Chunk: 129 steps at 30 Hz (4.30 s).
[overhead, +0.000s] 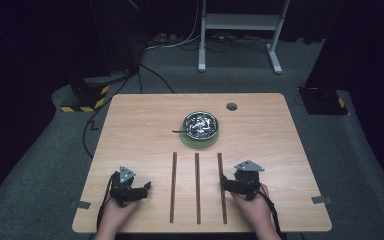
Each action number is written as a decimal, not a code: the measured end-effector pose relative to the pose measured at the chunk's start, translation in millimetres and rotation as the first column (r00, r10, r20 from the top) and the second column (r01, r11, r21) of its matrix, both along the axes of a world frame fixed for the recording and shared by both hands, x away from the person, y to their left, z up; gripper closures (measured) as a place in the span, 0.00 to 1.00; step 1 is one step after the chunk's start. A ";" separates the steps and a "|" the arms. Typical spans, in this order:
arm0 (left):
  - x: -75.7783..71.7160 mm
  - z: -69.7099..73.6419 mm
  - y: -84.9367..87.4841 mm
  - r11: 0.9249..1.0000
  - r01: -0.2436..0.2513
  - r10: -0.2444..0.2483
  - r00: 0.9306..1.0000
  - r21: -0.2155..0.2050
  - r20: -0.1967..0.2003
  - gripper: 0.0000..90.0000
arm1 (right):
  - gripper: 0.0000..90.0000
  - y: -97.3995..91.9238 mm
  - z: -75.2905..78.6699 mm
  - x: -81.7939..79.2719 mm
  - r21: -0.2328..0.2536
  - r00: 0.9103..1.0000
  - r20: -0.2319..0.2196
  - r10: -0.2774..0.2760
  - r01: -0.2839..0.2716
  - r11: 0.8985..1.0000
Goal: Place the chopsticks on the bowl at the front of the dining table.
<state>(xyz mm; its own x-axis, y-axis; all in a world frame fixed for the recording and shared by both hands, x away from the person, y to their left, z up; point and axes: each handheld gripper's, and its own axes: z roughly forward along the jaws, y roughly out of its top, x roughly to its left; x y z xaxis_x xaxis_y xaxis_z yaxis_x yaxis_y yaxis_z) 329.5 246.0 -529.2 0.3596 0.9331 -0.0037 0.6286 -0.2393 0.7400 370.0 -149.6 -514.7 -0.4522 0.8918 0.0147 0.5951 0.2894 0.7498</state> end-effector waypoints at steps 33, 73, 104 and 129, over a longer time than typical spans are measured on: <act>-0.4 0.0 -0.3 1.000 0.000 0.000 1.000 0.000 0.001 0.18 | 0.47 -8.7 -5.3 4.9 -0.005 0.999 -0.049 -0.007 0.006 1.000; 0.5 0.0 0.7 1.000 0.012 -0.012 1.000 -0.009 0.000 0.19 | 0.74 -31.8 10.2 6.7 -0.086 0.983 -0.184 0.002 -0.018 0.996; 2.0 0.3 1.6 1.000 0.022 -0.022 1.000 -0.001 -0.002 0.19 | 0.92 -15.8 13.5 15.2 -0.143 0.978 -0.208 0.005 -0.035 0.989; 1.9 0.3 1.6 1.000 0.018 -0.018 1.000 -0.005 -0.001 0.20 | 0.93 -10.1 12.6 14.8 -0.157 0.982 -0.187 -0.020 -0.010 0.988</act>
<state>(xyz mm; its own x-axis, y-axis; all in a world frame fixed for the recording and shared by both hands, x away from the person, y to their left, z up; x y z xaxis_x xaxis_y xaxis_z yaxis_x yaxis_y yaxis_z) 331.4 247.7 -528.9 0.3759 0.9266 -0.0090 0.6253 -0.2465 0.7404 384.8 -159.7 -502.0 -0.4500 0.8921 -0.0408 0.7227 0.3906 0.5702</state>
